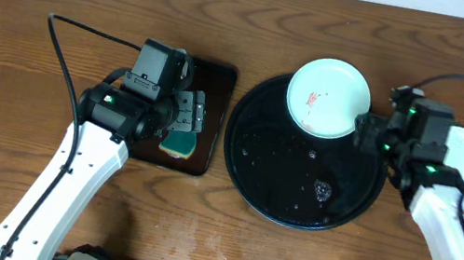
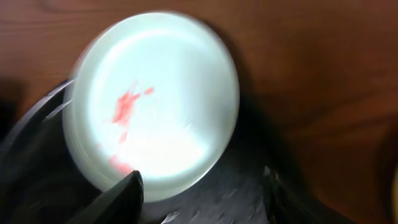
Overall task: Clean dirty plates on tray and stack at the side
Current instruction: 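Carry the green plate right and lower it onto the yellow plate, then grip the remaining green plate's rim and slide it to tray center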
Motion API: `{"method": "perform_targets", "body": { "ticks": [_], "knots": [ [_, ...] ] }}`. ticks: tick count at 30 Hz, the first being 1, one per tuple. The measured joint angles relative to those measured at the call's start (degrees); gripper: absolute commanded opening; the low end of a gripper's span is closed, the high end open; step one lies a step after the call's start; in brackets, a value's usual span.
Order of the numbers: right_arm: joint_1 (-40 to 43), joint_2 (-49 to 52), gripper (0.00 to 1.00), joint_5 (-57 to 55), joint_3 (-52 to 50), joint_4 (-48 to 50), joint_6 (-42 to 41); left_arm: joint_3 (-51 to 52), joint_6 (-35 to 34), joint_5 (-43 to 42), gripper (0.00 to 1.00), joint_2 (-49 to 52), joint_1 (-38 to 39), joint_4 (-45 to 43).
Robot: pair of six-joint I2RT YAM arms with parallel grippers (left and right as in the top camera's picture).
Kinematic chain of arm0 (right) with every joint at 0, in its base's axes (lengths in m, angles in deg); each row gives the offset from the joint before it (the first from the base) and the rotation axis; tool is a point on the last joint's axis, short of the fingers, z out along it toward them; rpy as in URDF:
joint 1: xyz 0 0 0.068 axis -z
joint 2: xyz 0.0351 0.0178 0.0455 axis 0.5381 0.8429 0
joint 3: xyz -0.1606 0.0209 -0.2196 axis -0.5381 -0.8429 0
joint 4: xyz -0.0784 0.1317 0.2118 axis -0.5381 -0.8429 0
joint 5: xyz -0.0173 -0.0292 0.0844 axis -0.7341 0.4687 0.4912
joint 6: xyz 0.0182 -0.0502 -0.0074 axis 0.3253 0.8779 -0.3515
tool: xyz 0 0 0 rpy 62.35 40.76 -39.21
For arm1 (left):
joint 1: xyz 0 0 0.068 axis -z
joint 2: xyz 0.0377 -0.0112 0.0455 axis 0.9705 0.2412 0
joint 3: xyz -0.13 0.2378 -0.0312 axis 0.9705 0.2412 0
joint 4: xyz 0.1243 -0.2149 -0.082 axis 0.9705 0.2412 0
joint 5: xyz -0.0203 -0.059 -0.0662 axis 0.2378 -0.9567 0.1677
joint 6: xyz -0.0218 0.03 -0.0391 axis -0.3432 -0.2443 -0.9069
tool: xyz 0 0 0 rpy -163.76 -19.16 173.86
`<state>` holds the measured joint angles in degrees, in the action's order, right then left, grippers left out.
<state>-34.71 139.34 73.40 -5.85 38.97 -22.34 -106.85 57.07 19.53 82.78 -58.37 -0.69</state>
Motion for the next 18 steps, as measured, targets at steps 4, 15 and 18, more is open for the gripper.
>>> {"method": "perform_targets", "body": {
  "ticks": [4, 15, 18],
  "knots": [
    [-0.1, 8.5, 0.57, -3.7, 0.3, 8.6, 1.0, 0.0, 0.0, 0.0, 0.83, 0.0, 0.0, 0.0],
    [-0.1, 20.6, 0.37, -4.7, 0.7, 20.2, -1.4, 0.0, 0.0, 0.0, 0.83, 0.0, 0.0, 0.0],
    [-0.3, 22.4, 0.08, -4.4, 1.1, 20.7, -3.2, 0.0, 0.0, -0.1, 0.83, 0.0, 0.0, 0.0]
  ]
}}
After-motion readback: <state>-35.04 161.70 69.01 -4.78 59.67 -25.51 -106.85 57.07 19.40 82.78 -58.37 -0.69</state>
